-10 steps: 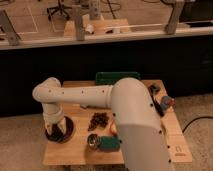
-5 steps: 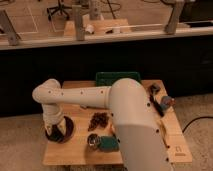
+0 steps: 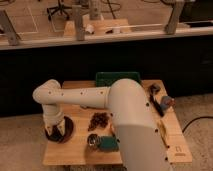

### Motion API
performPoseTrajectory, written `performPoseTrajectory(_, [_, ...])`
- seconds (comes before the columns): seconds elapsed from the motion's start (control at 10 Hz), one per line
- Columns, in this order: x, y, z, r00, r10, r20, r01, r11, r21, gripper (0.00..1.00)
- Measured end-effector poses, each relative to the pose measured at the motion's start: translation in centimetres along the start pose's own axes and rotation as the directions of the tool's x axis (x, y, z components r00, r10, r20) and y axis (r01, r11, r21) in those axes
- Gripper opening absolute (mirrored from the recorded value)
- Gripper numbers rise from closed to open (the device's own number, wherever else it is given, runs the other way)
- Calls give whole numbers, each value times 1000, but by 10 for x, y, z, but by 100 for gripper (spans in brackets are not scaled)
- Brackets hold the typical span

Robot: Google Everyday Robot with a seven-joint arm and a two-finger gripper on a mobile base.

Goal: Place eraser in metal cup

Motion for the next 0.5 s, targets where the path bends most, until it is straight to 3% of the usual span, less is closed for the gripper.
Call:
performPoseTrajectory(0.3, [0,0,-4,1000,-4,-7,4,1000,14,37])
performPoseTrajectory(0.5, [-2,9,-18,1000,-2,-23,3,999,32,37])
